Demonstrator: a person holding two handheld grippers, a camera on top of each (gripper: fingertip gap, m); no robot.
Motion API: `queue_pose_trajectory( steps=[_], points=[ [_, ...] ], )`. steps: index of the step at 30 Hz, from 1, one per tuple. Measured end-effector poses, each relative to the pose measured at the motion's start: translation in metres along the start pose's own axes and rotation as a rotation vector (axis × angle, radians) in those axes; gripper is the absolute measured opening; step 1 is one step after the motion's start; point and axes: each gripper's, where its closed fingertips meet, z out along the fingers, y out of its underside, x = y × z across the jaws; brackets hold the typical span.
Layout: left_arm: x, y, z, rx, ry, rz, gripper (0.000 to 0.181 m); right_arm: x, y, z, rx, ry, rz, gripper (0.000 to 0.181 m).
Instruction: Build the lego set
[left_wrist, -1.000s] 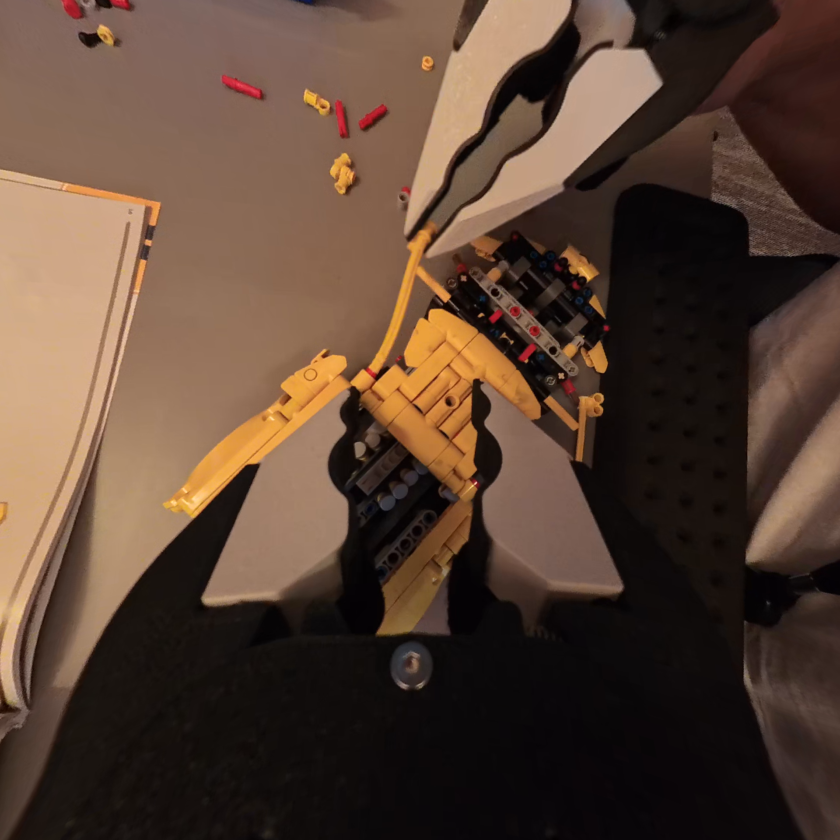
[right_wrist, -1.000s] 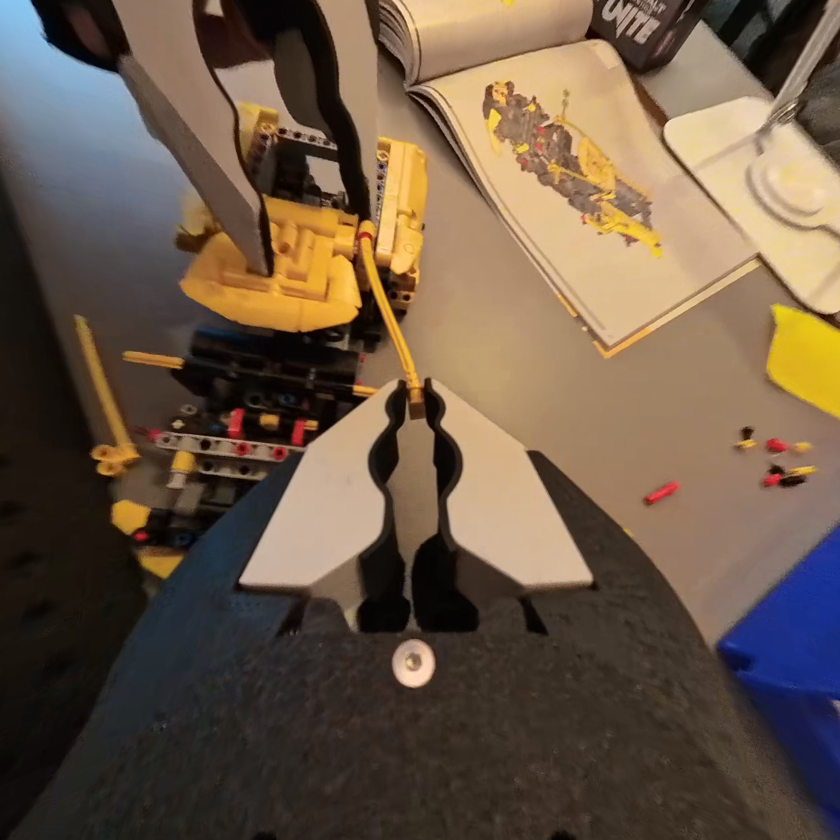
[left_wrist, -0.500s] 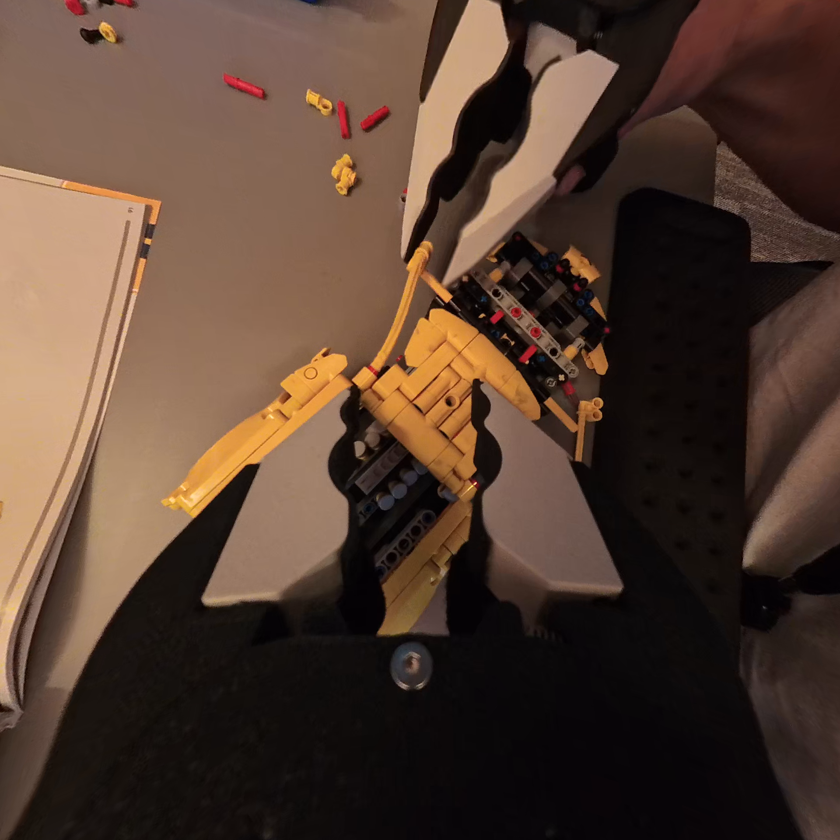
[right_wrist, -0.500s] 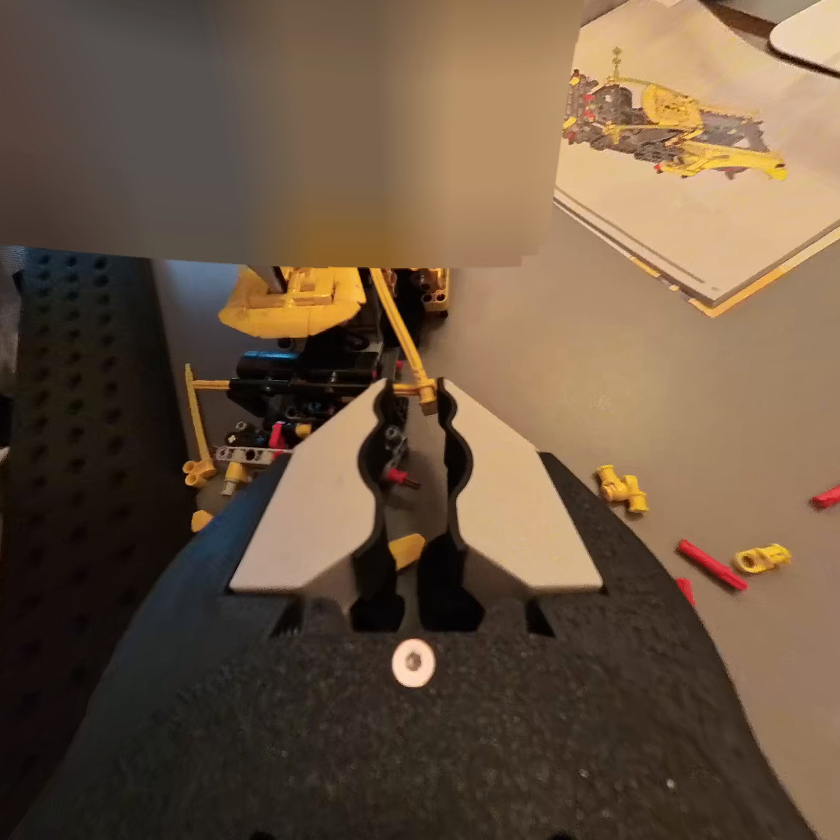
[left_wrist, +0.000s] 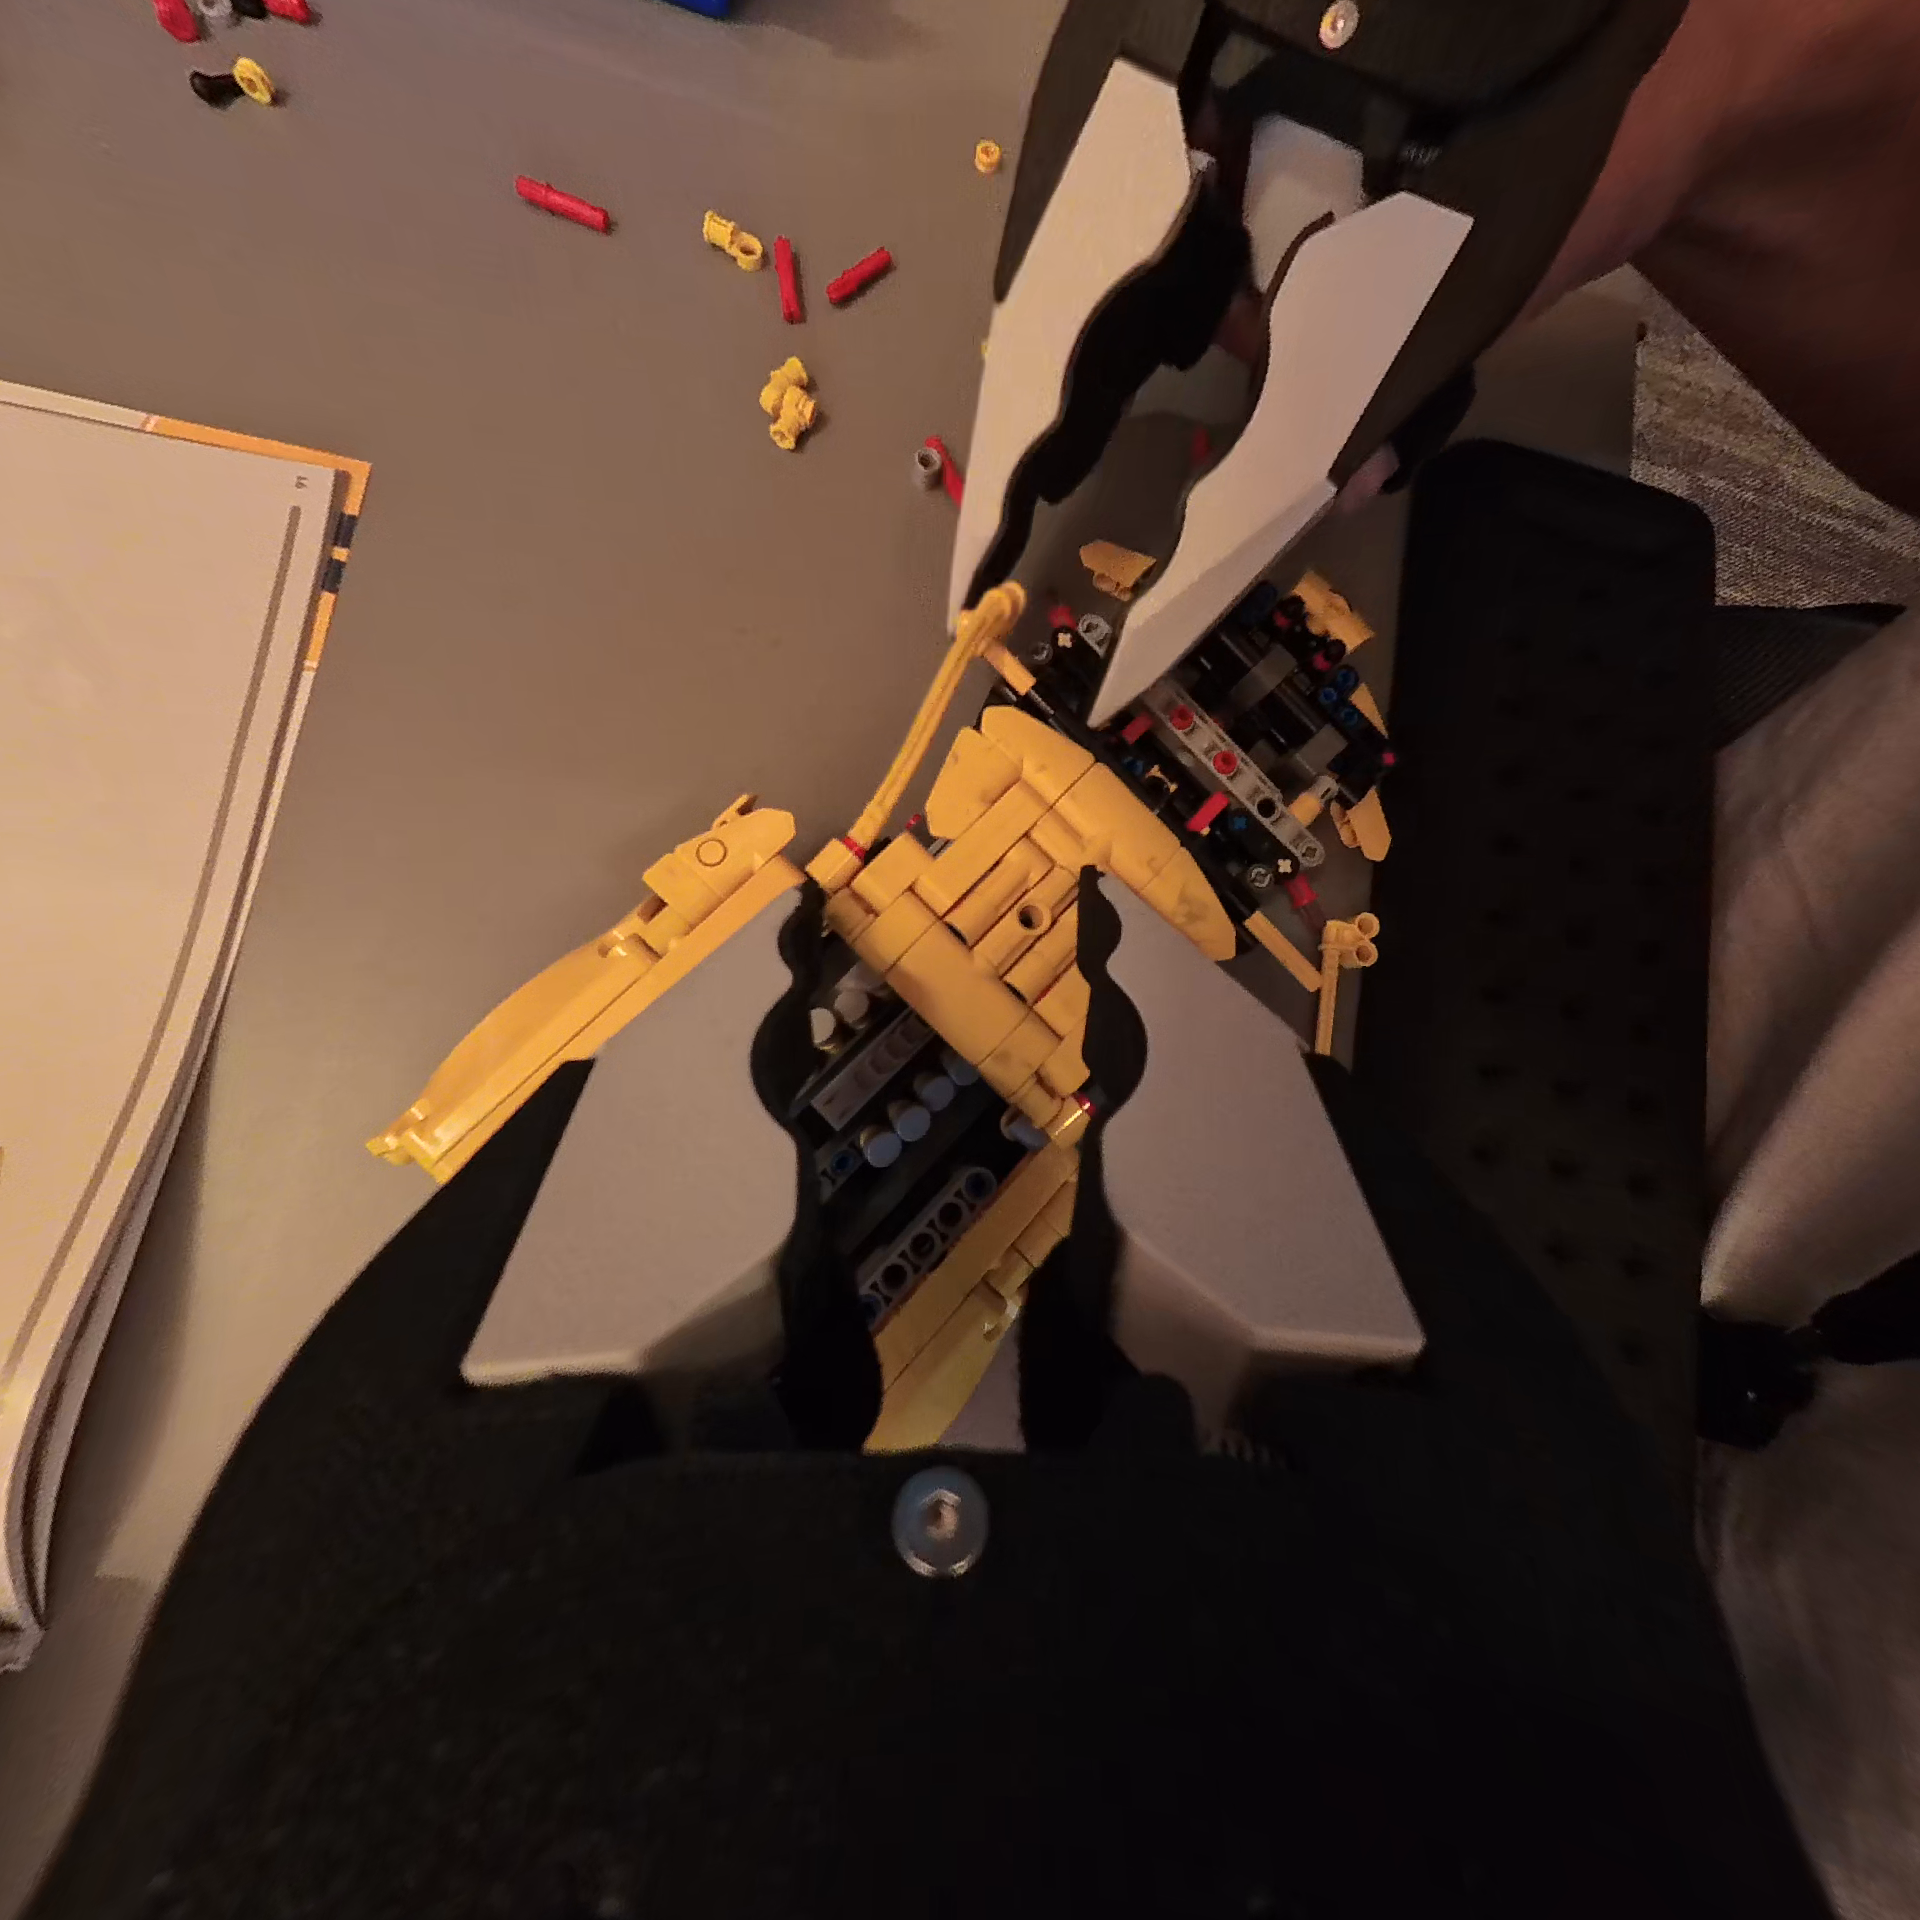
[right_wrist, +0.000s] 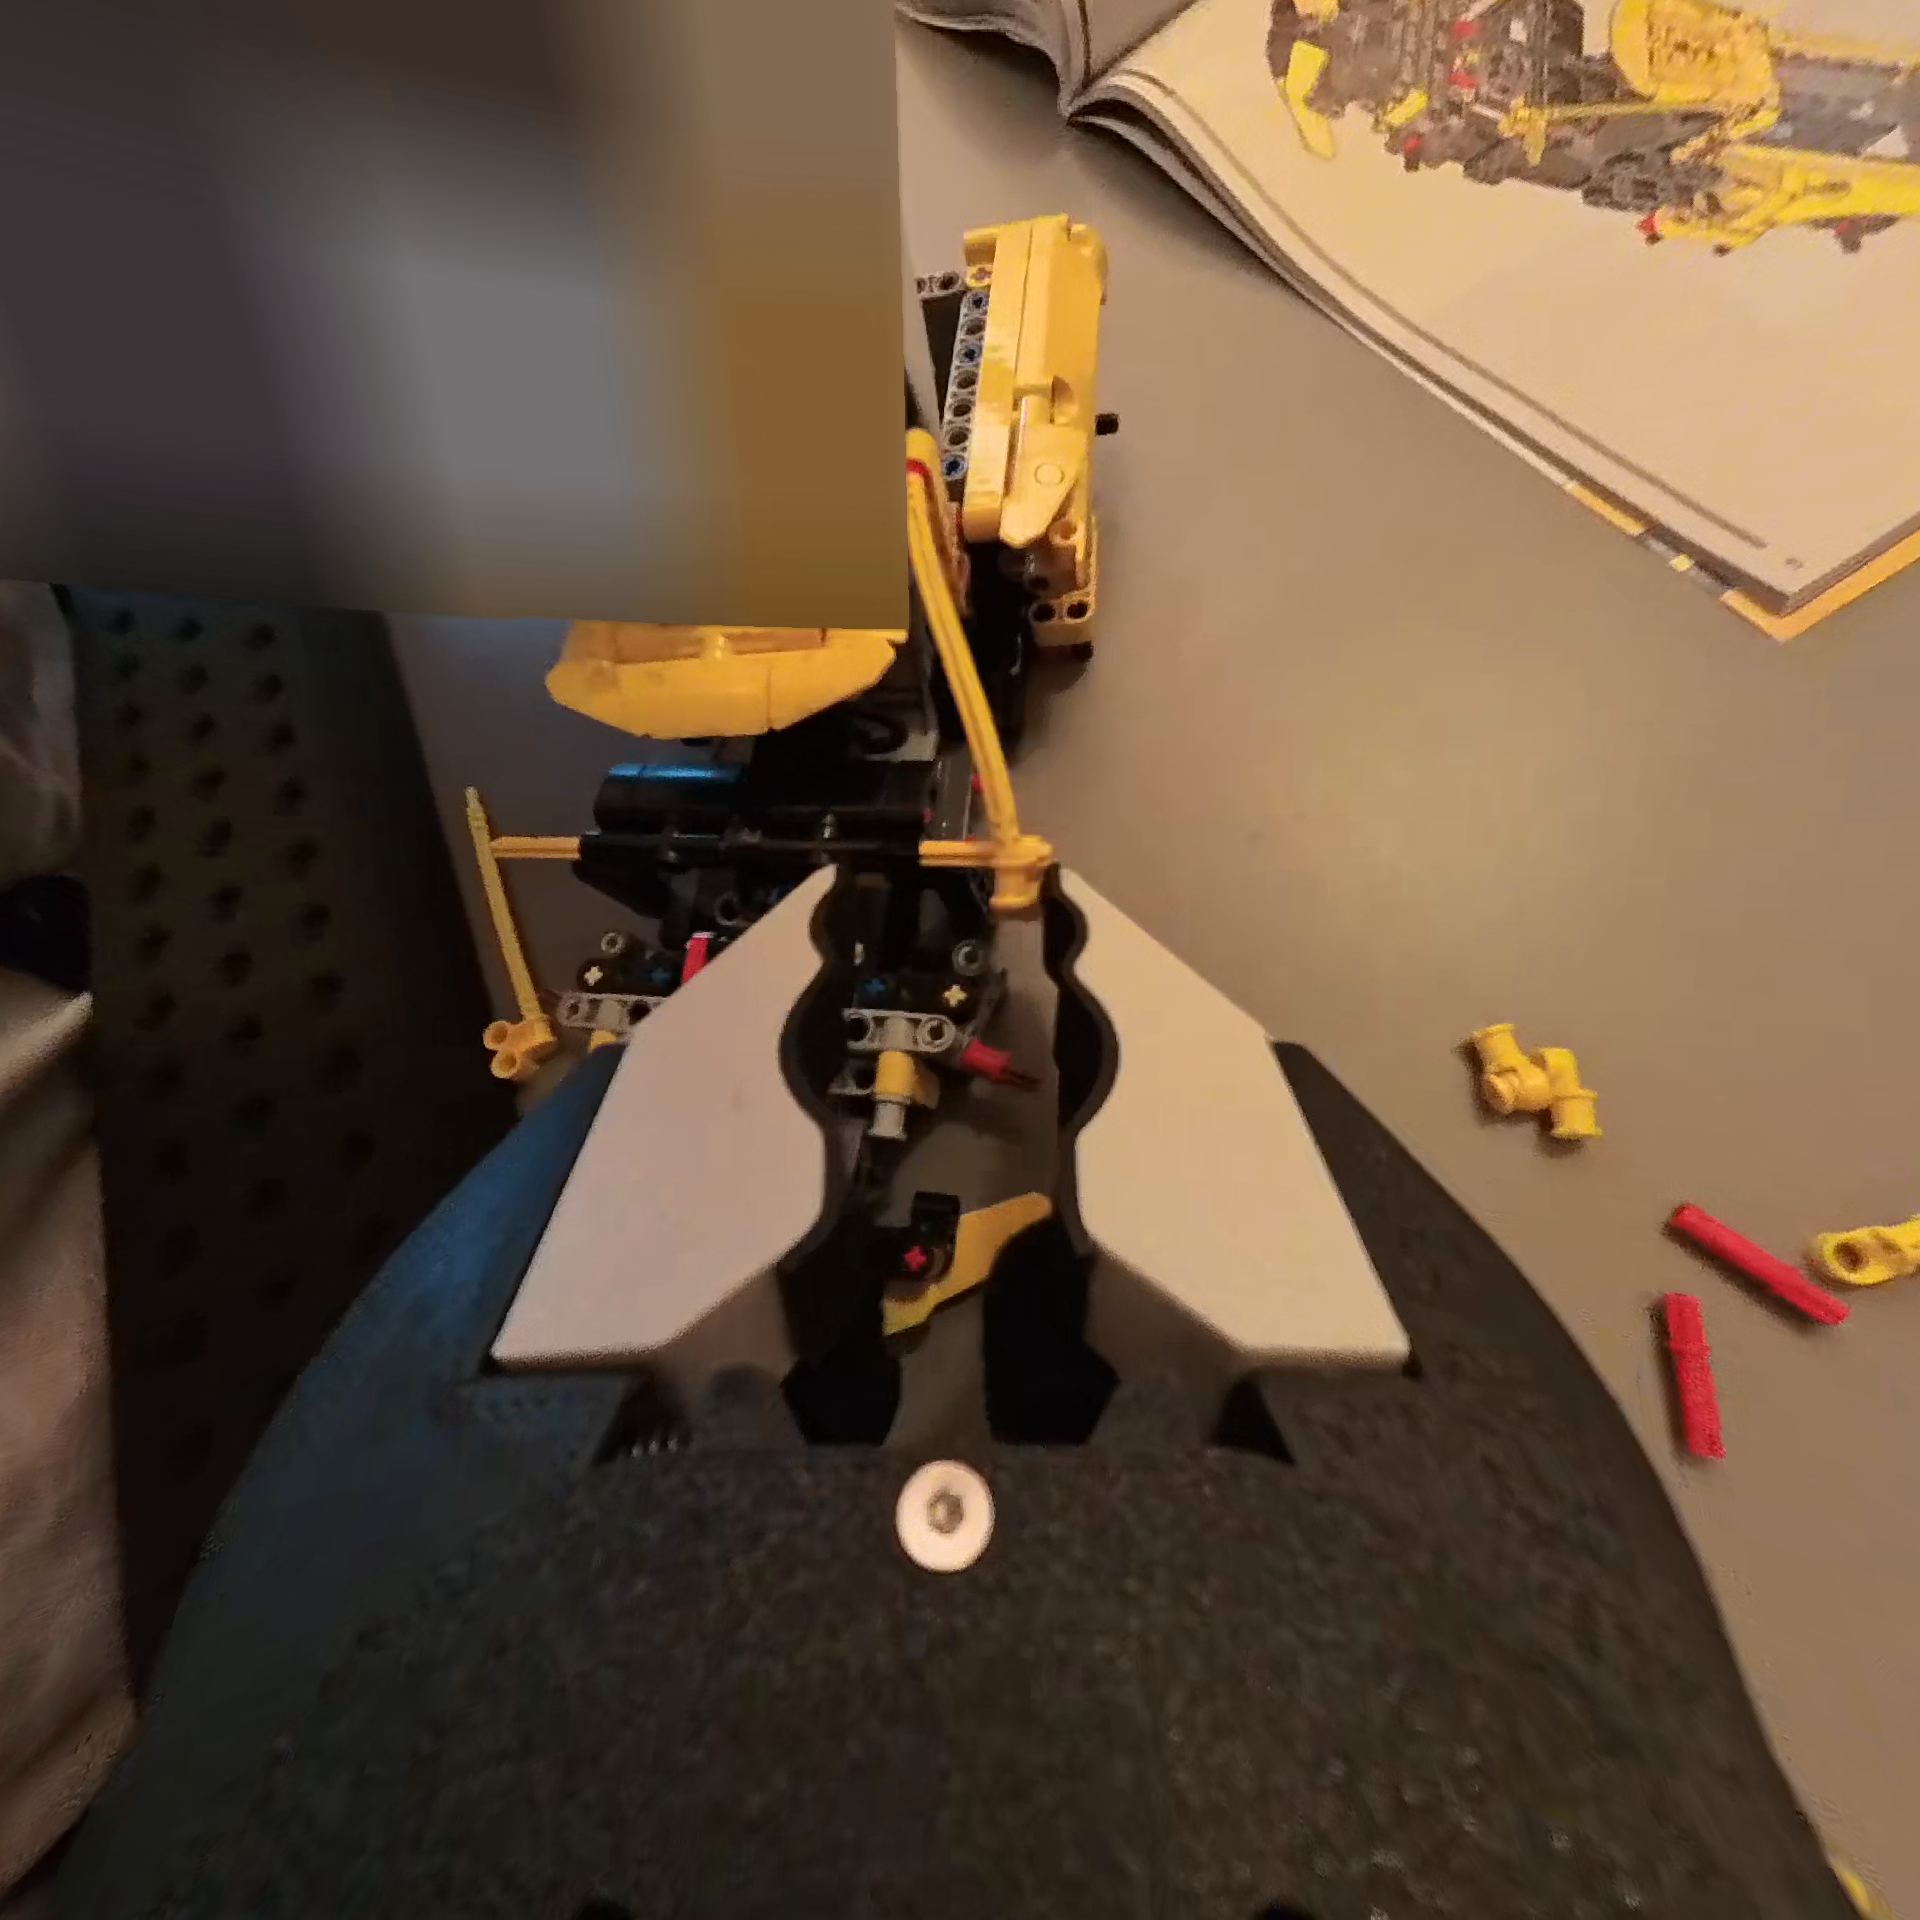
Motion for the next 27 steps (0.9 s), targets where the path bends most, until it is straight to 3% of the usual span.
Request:
queue_pose_trajectory(
  steps=[3, 7, 10, 13, 19, 25, 27],
  points=[
    [0.0, 0.0, 0.0, 0.002, -0.004, 0.001, 0.049, -0.001, 0.003, 0.003, -0.017, 0.033, -0.045, 0.024],
    [0.0, 0.0, 0.0, 0.0, -0.004, 0.001, 0.049, -0.001, 0.003, 0.003, -0.005, 0.048, -0.049, 0.025],
    [0.0, 0.0, 0.0, 0.002, -0.002, -0.001, 0.049, 0.006, 0.008, -0.003, -0.015, 0.074, -0.034, 0.037],
    [0.0, 0.0, 0.0, 0.002, -0.002, -0.002, 0.049, 0.0, -0.001, -0.011, 0.053, 0.043, -0.027, 0.028],
    [0.0, -0.001, 0.0, 0.001, 0.005, 0.002, 0.049, -0.008, 0.001, -0.003, 0.034, 0.088, -0.078, 0.022],
    [0.0, 0.0, 0.0, 0.012, 0.017, -0.003, 0.049, -0.01, 0.0, -0.004, 0.047, 0.013, 0.039, 0.025],
    [-0.005, 0.002, -0.003, 0.011, 0.013, -0.004, 0.057, -0.014, -0.002, -0.003, 0.042, -0.005, 0.077, 0.029]
  ],
)
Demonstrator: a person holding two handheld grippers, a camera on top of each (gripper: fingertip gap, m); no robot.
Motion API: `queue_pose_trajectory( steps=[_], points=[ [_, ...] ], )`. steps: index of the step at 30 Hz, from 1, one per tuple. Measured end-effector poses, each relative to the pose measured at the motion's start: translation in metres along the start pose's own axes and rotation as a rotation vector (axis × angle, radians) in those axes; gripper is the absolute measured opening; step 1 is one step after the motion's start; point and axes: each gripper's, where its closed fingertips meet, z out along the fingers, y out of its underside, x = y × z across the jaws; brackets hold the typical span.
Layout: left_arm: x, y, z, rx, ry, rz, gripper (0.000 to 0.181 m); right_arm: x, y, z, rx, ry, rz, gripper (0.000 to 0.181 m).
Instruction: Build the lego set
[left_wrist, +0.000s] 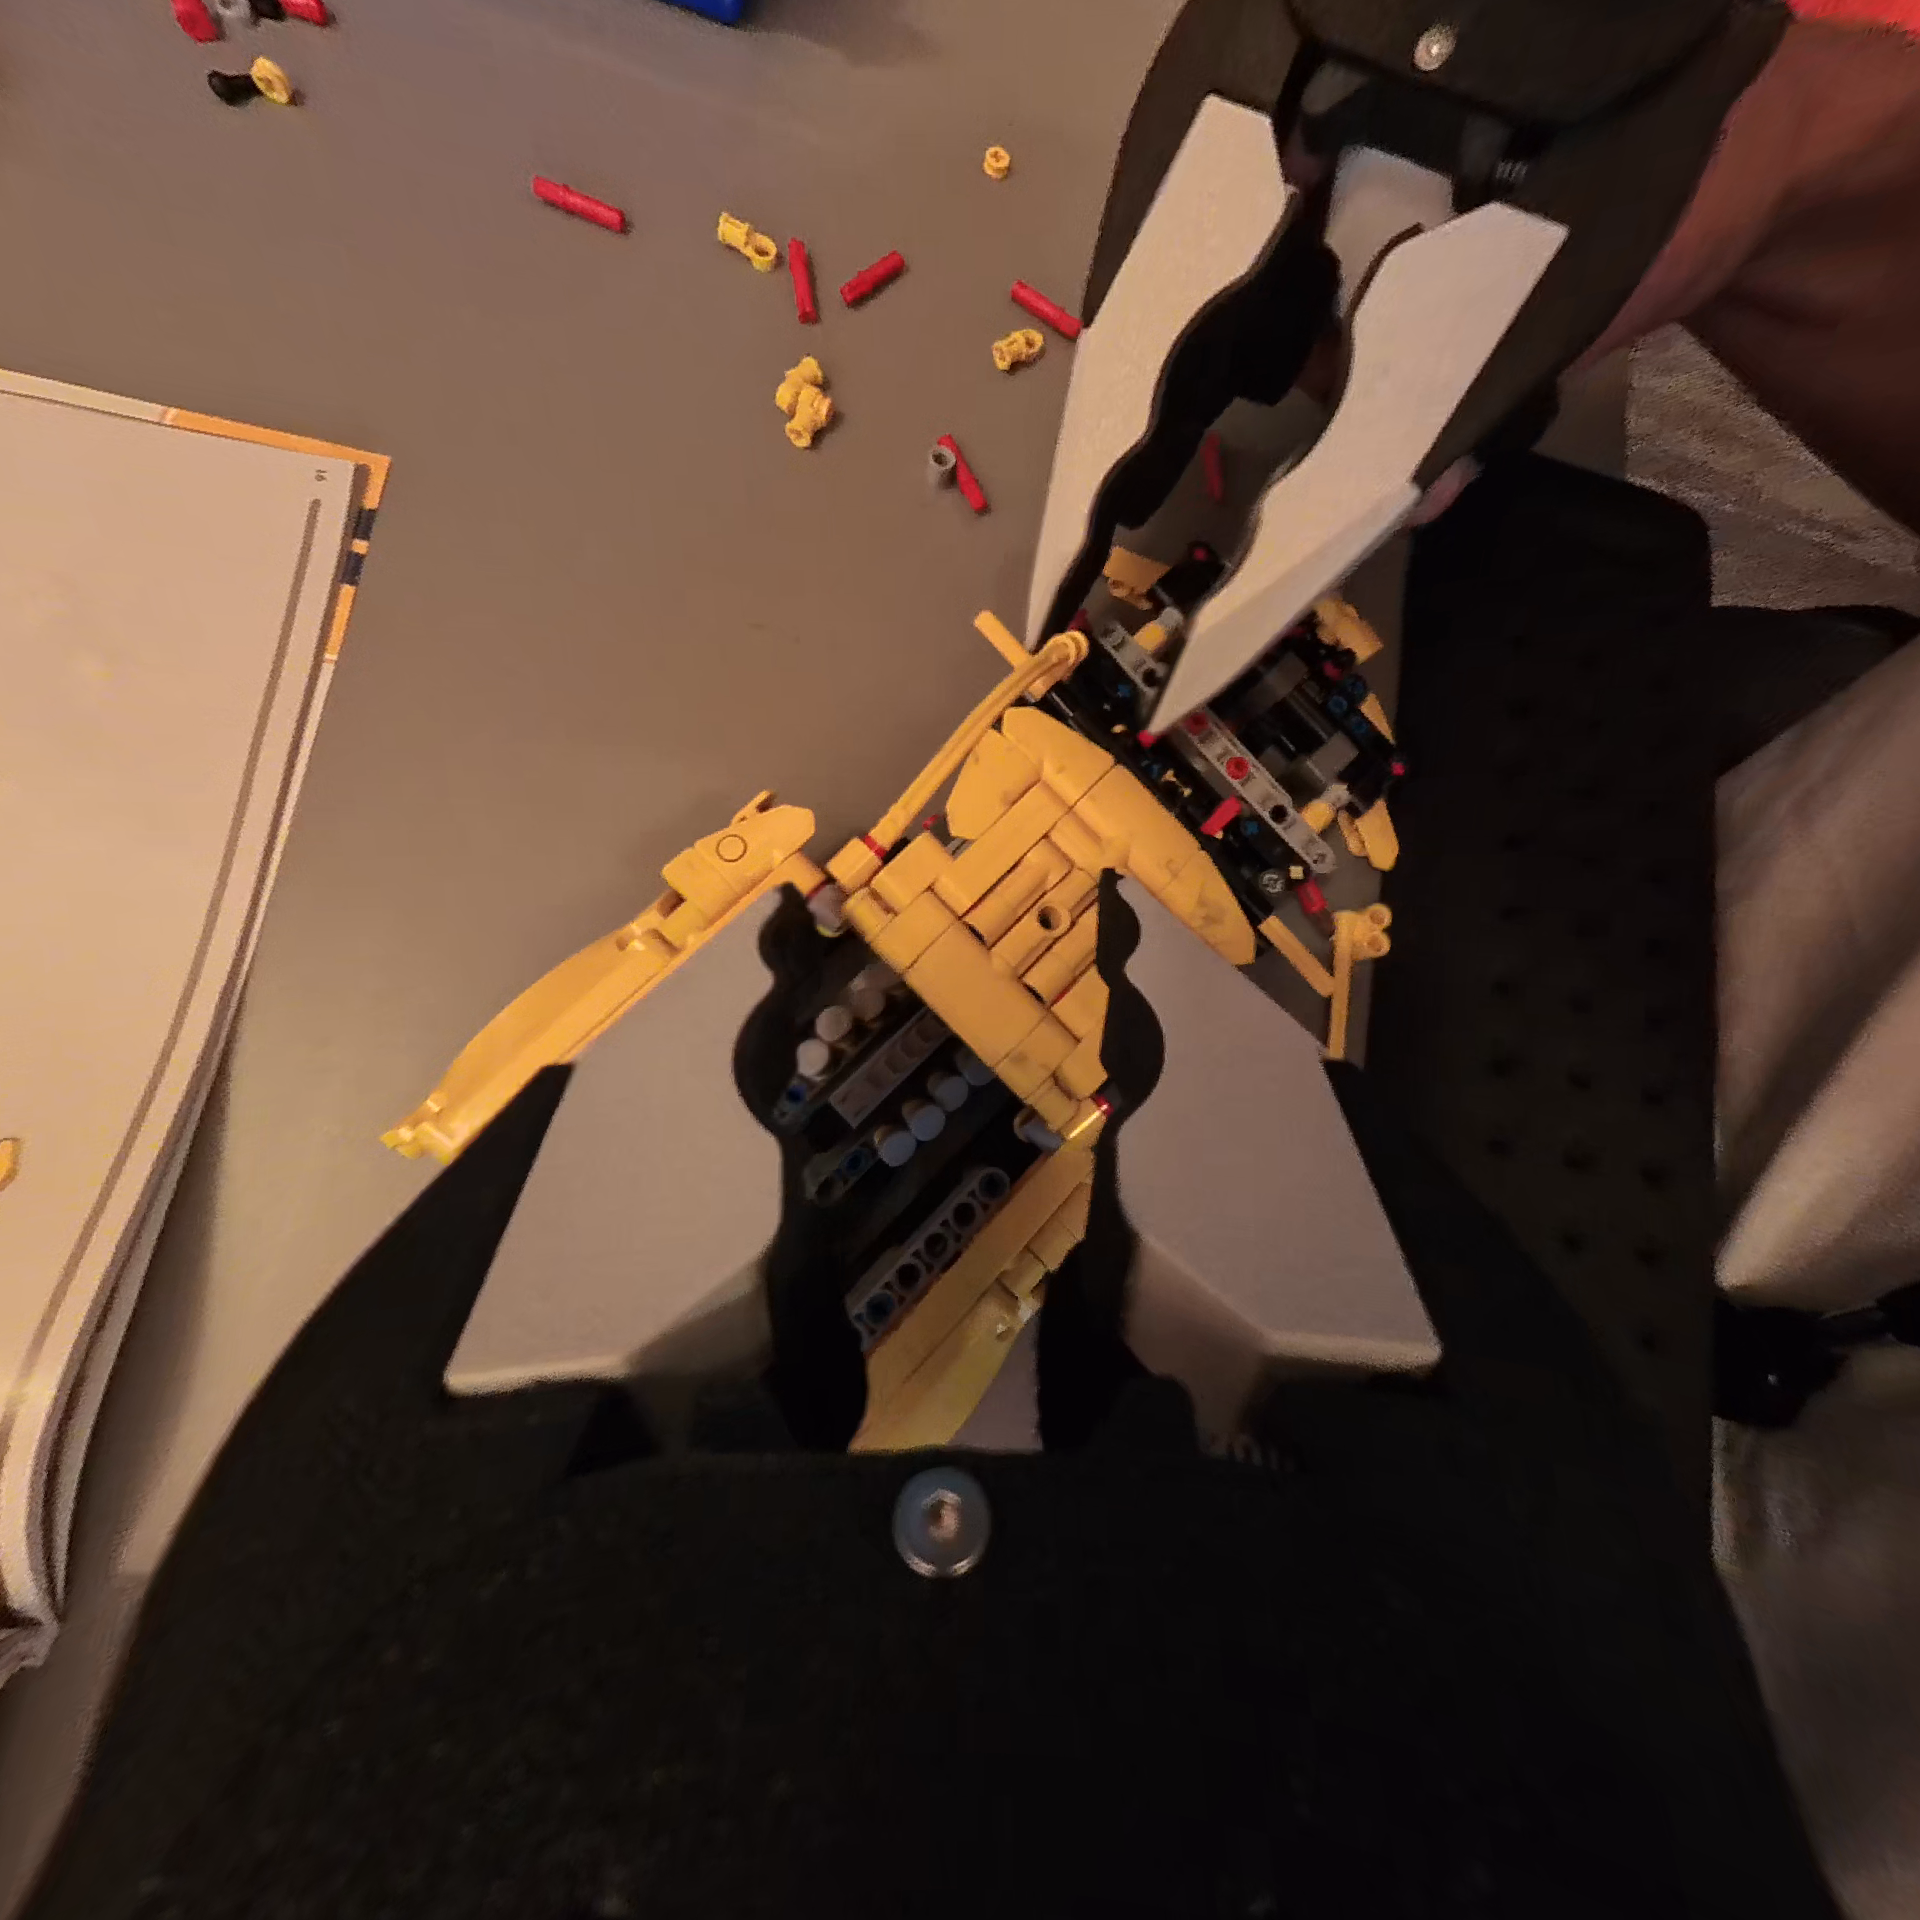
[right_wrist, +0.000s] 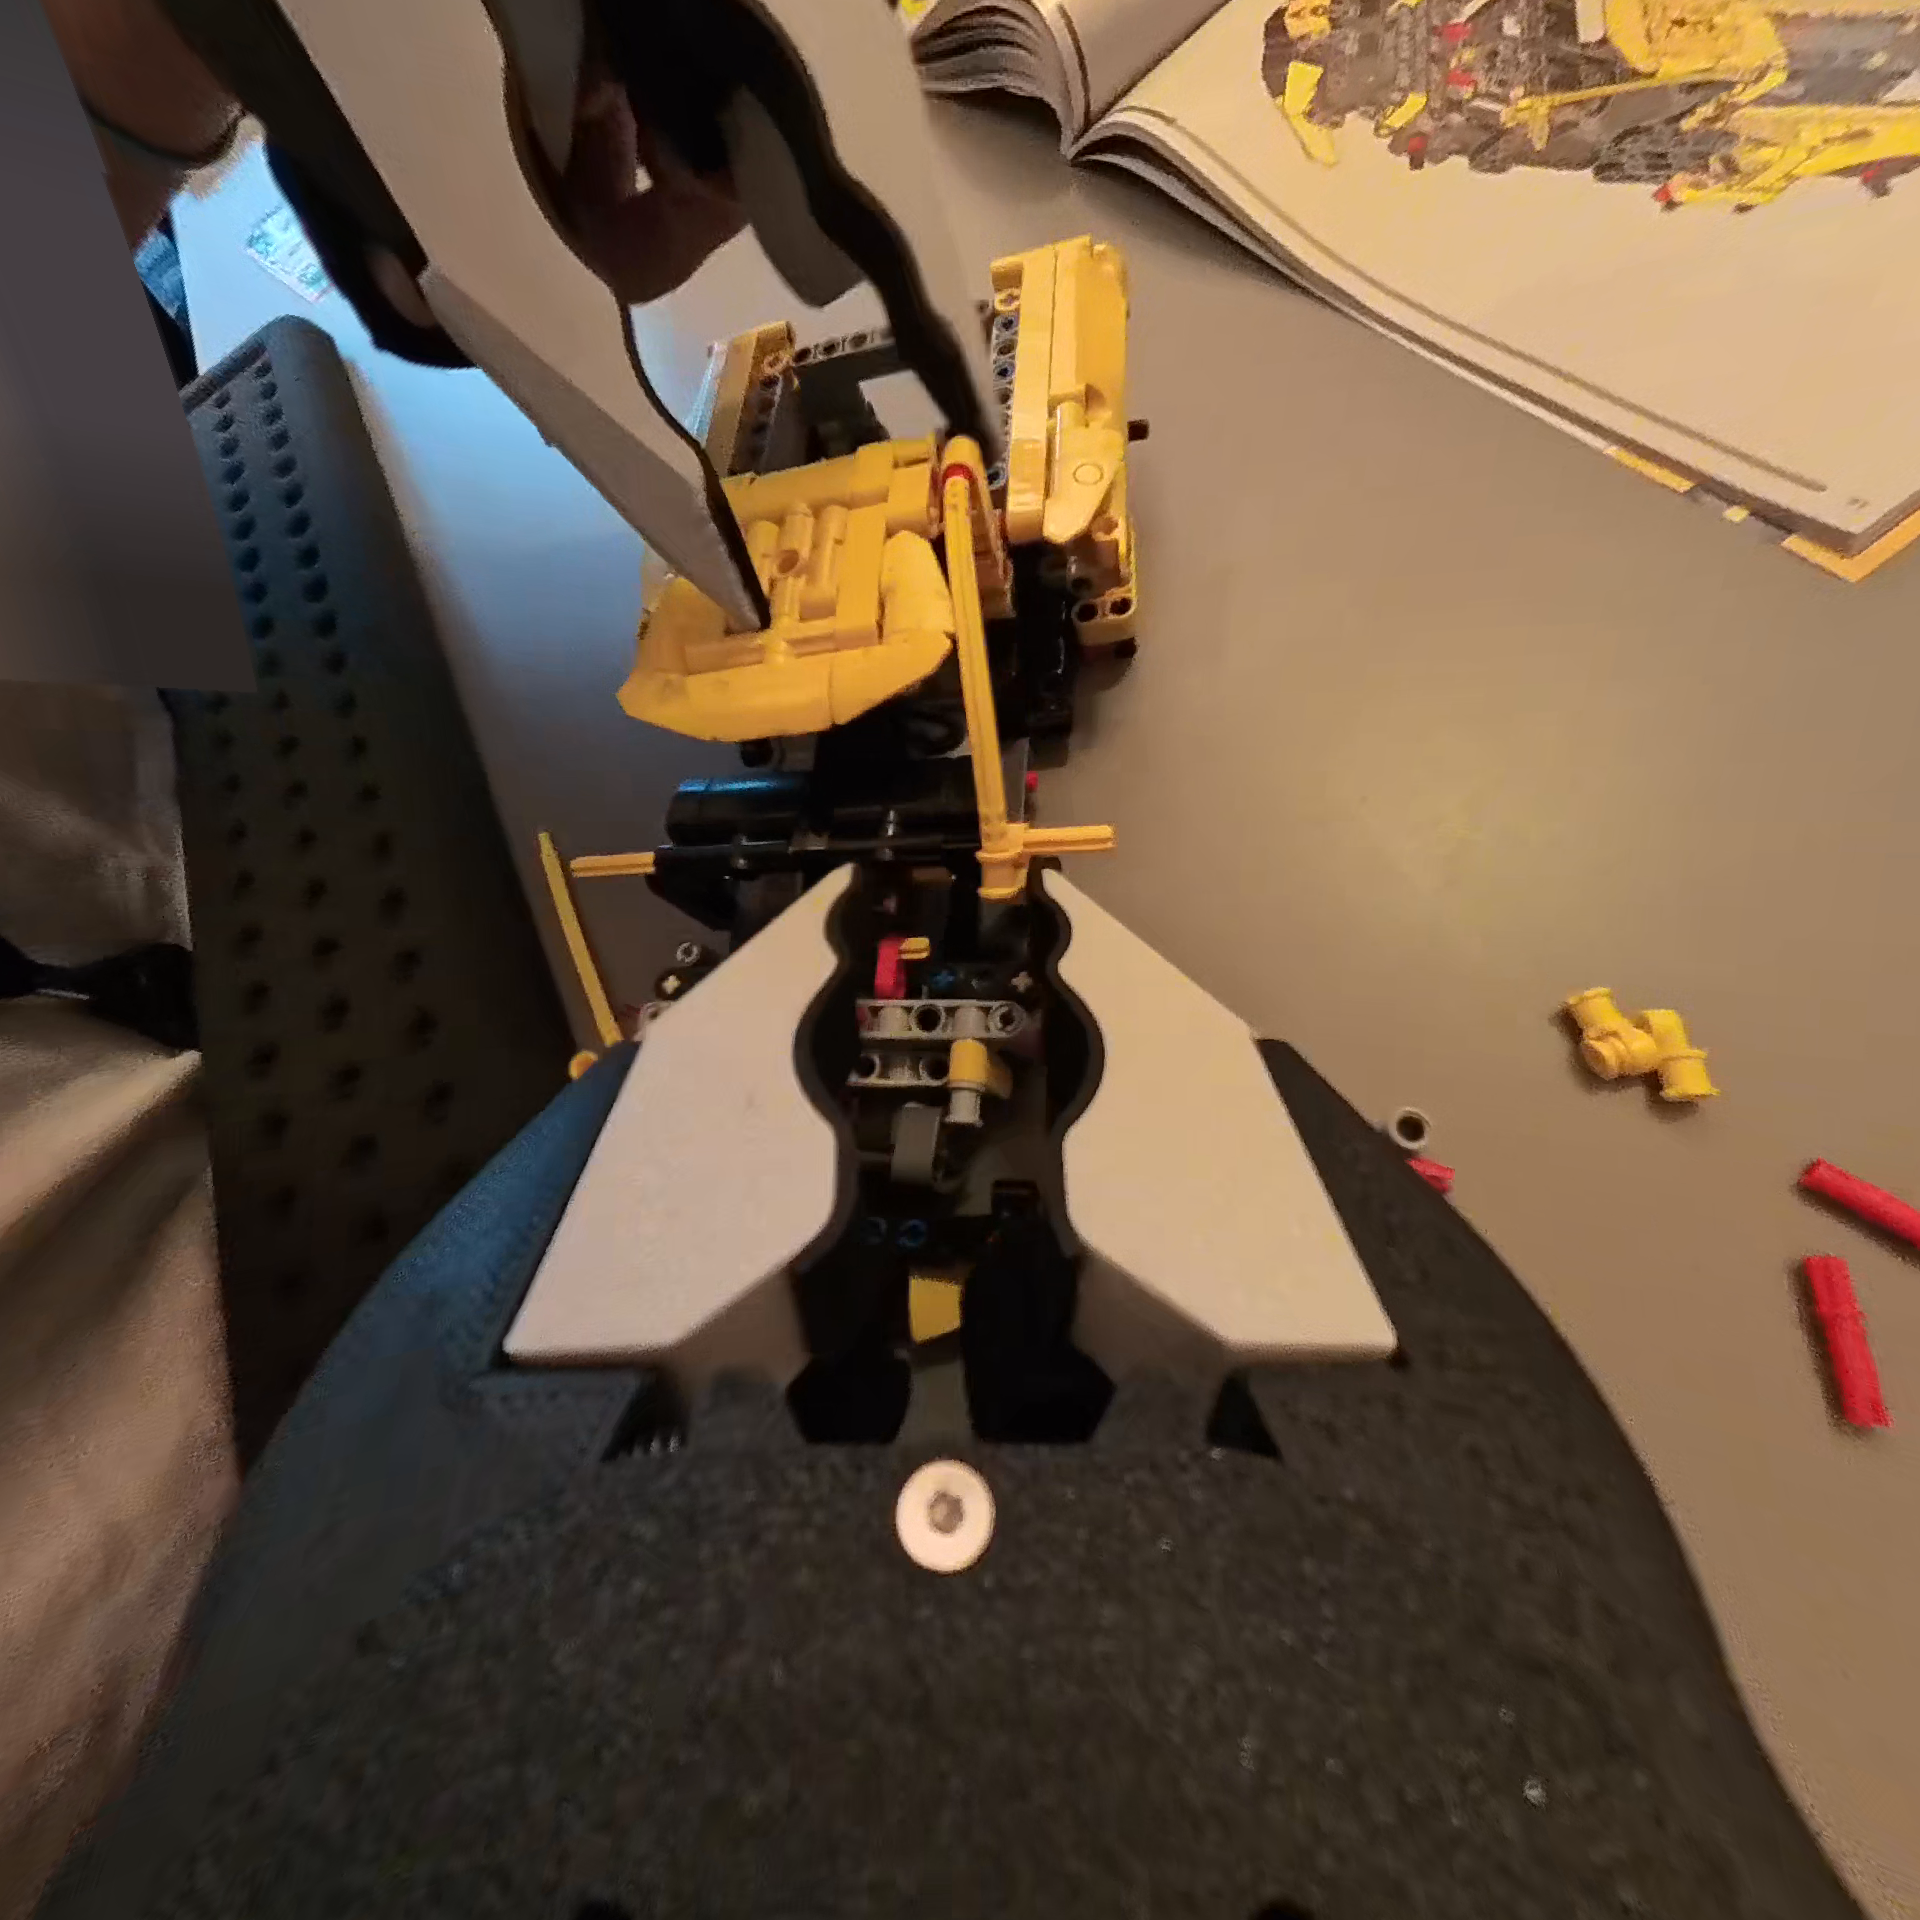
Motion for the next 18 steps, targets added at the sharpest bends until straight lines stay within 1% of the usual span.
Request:
queue_pose_trajectory(
  steps=[1, 3, 6, 9, 12, 15, 17, 18],
  points=[
    [-0.003, 0.001, -0.002, -0.005, -0.007, 0.0, 0.061, -0.002, -0.001, 0.001, -0.008, 0.003, -0.003, 0.03],
    [-0.008, 0.006, -0.007, -0.017, -0.016, 0.021, 0.062, -0.009, -0.003, 0.007, -0.012, -0.002, 0.002, 0.038],
    [-0.018, 0.013, -0.018, -0.037, -0.052, 0.049, 0.067, -0.018, -0.008, 0.016, 0.024, -0.034, 0.038, 0.038],
    [-0.028, 0.021, -0.03, -0.04, -0.098, 0.035, 0.067, -0.026, -0.013, 0.026, 0.053, -0.065, 0.02, 0.036],
    [-0.041, 0.031, -0.046, -0.027, -0.192, 0.021, 0.066, -0.044, -0.017, 0.039, 0.05, -0.113, -0.018, 0.038],
    [-0.055, 0.043, -0.065, -0.014, -0.319, -0.008, 0.065, -0.061, -0.02, 0.055, 0.03, -0.127, -0.127, 0.035],
    [-0.055, 0.05, -0.078, 0.014, -0.378, -0.036, 0.062, -0.069, -0.023, 0.06, 0.008, -0.132, -0.169, 0.032],
    [-0.051, 0.054, -0.083, 0.036, -0.38, -0.06, 0.062, -0.069, -0.026, 0.059, 0.004, -0.123, -0.179, 0.029]
  ],
)
